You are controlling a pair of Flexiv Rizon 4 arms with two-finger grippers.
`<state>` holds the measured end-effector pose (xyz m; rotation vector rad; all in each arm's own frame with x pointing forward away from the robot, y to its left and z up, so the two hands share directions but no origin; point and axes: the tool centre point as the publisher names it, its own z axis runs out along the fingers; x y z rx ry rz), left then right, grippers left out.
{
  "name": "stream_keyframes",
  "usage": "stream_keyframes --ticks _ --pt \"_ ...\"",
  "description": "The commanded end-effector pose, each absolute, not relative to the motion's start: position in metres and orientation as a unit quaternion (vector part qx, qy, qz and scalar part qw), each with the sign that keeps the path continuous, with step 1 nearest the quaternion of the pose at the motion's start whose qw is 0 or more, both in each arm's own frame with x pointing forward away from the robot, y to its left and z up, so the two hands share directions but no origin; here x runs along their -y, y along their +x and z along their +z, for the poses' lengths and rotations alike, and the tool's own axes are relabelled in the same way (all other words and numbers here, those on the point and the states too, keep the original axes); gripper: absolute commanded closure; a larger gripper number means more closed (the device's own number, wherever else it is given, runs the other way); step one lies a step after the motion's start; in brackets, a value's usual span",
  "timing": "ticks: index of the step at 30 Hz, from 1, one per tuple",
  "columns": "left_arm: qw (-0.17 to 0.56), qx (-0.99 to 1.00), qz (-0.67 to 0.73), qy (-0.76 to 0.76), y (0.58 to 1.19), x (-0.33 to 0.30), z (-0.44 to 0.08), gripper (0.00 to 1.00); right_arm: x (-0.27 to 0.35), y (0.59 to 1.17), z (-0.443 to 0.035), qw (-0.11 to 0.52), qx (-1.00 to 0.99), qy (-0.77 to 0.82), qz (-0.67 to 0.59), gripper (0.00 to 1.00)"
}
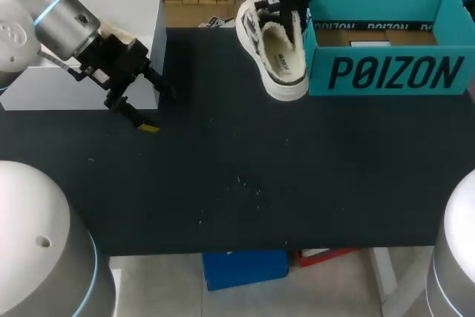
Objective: Take the shoe out of the shoebox, open the shoe tongue, remove and reinsert the insole, then place the shoe into the shoebox
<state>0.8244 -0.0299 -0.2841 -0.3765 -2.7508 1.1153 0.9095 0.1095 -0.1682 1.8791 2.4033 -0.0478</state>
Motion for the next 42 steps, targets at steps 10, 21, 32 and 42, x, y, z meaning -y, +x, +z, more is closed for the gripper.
stream_keyframes --ticks 10,21,32,42 --pt "0.075 0.917 0.370 -0.126 0.824 0.030 -0.285 0.00 -0.068 0.915 -0.133 0.067 -0.872 0.483 -0.044 1.00" --pt "0.075 0.917 0.370 -0.126 0.824 0.030 -0.285 0.00 -0.068 0.915 -0.133 0.067 -0.872 0.483 -0.044 1.00" --pt "0.075 0.917 0.370 -0.126 0.824 0.030 -0.285 0.00 -0.056 0.935 -0.141 0.081 -0.904 0.415 -0.067 1.00" --pt "0.075 0.917 0.370 -0.126 0.824 0.030 -0.285 0.00 0.020 0.979 -0.138 0.083 -0.960 0.262 -0.045 1.00"
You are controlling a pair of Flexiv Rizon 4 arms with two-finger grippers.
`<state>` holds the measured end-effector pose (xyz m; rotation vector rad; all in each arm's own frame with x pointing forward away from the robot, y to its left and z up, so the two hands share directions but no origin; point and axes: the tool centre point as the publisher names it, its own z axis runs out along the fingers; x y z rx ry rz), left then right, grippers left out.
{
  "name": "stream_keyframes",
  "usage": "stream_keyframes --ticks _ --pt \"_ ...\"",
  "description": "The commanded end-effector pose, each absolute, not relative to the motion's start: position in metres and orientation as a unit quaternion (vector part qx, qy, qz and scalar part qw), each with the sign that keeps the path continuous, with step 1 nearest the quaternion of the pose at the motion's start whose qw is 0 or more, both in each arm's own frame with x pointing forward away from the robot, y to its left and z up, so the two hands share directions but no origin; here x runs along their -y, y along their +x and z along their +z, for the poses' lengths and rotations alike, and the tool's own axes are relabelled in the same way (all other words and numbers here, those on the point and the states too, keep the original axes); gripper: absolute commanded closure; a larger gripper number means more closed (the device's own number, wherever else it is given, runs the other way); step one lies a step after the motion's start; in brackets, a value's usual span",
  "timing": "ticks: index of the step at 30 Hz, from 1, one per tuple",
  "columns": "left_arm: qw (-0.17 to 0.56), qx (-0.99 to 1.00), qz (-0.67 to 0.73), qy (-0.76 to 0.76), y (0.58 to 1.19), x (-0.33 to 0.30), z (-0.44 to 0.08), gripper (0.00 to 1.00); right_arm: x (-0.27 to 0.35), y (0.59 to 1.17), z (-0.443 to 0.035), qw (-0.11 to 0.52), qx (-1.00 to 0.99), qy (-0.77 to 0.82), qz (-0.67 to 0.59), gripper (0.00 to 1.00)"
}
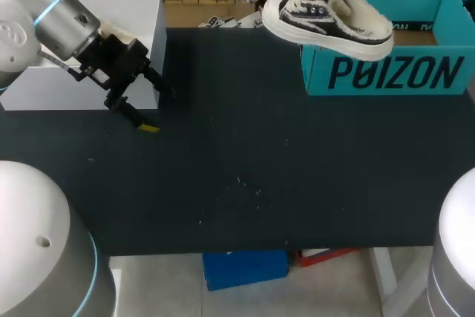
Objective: Take the shoe out of the shoebox, open the shoe tongue, remove and reinsert the insole, then place the shoe into the shoebox
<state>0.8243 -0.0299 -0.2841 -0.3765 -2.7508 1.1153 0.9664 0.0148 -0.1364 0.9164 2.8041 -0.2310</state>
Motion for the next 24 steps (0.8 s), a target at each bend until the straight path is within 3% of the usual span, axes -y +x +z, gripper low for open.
stream_keyframes --ticks 1,14,24 --pt "0.075 0.917 0.370 -0.126 0.824 0.030 -0.285 0.00 0.027 0.984 -0.139 0.082 -0.965 0.247 -0.037 1.00" --pt "0.075 0.917 0.370 -0.126 0.824 0.030 -0.285 0.00 0.105 1.056 -0.152 0.066 -0.994 0.083 -0.040 1.00" --pt "0.075 0.917 0.370 -0.126 0.824 0.030 -0.285 0.00 0.112 1.064 -0.155 0.071 -0.993 0.078 -0.048 1.00"
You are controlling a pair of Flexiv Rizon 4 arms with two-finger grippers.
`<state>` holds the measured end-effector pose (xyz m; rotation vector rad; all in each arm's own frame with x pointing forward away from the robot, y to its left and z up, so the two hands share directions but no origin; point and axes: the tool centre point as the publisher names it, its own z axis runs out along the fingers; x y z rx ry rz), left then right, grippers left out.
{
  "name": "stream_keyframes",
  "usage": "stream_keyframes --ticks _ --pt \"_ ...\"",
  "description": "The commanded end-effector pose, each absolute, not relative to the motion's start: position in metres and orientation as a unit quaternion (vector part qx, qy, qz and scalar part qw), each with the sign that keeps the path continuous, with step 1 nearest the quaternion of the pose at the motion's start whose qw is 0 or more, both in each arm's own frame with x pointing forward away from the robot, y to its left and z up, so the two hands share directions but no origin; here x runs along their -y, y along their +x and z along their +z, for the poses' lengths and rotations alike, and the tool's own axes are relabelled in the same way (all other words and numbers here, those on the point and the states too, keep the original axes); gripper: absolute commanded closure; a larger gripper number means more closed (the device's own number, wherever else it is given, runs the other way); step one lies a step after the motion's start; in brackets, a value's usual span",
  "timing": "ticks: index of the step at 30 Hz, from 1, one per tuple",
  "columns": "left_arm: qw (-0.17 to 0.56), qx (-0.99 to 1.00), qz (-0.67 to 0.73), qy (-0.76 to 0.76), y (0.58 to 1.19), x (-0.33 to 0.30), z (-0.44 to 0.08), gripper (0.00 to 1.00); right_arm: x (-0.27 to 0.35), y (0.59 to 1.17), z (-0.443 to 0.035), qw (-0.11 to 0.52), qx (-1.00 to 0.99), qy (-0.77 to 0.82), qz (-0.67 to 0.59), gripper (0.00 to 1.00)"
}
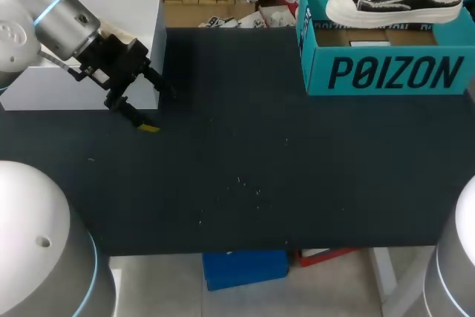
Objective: Take the shoe out of the shoebox, open the shoe tongue, remove and reinsert the insole, then place the shoe into the shoebox
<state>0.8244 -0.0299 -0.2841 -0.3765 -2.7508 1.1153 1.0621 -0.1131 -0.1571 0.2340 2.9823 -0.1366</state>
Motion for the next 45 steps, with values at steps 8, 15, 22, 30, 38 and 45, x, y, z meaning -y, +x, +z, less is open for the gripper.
stream_keyframes --ticks 8,15,22,30,38,45 --pt "0.075 0.917 0.370 -0.126 0.824 0.030 -0.285 0.00 0.110 1.063 -0.159 0.071 -0.992 0.088 -0.047 1.00" --pt "0.075 0.917 0.370 -0.126 0.824 0.030 -0.285 0.00 0.116 1.086 -0.175 0.081 -0.993 0.077 -0.035 1.00" --pt "0.075 0.917 0.370 -0.126 0.824 0.030 -0.285 0.00 0.131 1.111 -0.190 0.079 -0.994 0.066 -0.040 1.00" --pt "0.075 0.917 0.370 -0.126 0.824 0.030 -0.285 0.00 0.137 1.132 -0.215 0.074 -0.993 0.086 -0.038 1.00" --pt "0.075 0.917 0.370 -0.126 0.824 0.030 -0.285 0.00 0.136 1.140 -0.243 0.064 -0.993 0.091 -0.041 1.00" --pt "0.075 0.917 0.370 -0.126 0.824 0.030 -0.285 0.00 0.135 1.141 -0.270 0.056 -0.993 0.095 -0.037 1.00"
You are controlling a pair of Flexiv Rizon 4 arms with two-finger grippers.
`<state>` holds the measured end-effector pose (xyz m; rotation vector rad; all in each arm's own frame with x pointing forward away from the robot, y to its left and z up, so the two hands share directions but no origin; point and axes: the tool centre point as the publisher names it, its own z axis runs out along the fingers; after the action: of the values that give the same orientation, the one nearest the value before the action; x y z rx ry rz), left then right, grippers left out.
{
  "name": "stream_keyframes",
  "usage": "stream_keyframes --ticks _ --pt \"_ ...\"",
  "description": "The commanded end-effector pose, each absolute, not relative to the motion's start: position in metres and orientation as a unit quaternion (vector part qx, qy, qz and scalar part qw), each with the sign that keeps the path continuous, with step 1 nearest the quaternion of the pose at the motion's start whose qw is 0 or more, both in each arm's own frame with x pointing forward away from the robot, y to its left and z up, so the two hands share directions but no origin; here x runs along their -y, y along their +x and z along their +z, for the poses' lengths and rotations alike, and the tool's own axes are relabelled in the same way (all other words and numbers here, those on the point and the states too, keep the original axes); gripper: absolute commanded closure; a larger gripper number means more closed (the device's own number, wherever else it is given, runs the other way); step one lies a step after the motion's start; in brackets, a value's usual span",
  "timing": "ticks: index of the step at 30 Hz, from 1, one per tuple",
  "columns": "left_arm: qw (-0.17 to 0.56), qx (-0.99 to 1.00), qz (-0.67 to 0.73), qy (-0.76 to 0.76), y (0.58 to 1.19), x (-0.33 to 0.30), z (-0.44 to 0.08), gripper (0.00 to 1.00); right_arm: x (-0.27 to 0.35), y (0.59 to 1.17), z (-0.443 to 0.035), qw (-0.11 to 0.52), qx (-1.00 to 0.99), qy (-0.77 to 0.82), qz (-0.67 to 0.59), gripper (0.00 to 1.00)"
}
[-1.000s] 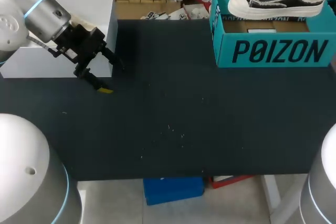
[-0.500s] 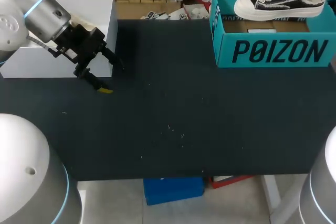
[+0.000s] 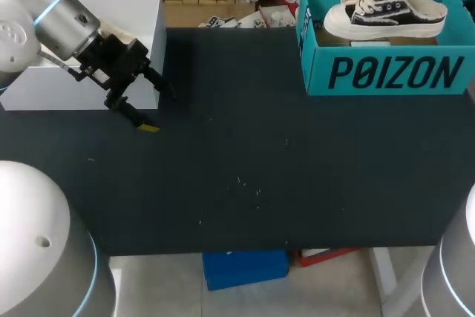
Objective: Take the shoe out of the shoebox, open the shoe tongue, remove and reinsert the insole, then place the shoe into the shoebox
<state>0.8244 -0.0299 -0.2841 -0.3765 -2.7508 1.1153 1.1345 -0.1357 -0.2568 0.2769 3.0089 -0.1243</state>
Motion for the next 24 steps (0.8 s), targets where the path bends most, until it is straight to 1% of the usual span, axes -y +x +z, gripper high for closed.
stream_keyframes --ticks 1,24 --pt "0.075 0.917 0.370 -0.126 0.824 0.030 -0.285 0.00 0.136 1.142 -0.273 0.056 -0.993 0.095 -0.037 1.00" --pt "0.075 0.917 0.370 -0.126 0.824 0.030 -0.285 0.00 0.148 1.163 -0.329 0.054 -0.995 0.080 -0.024 1.00"
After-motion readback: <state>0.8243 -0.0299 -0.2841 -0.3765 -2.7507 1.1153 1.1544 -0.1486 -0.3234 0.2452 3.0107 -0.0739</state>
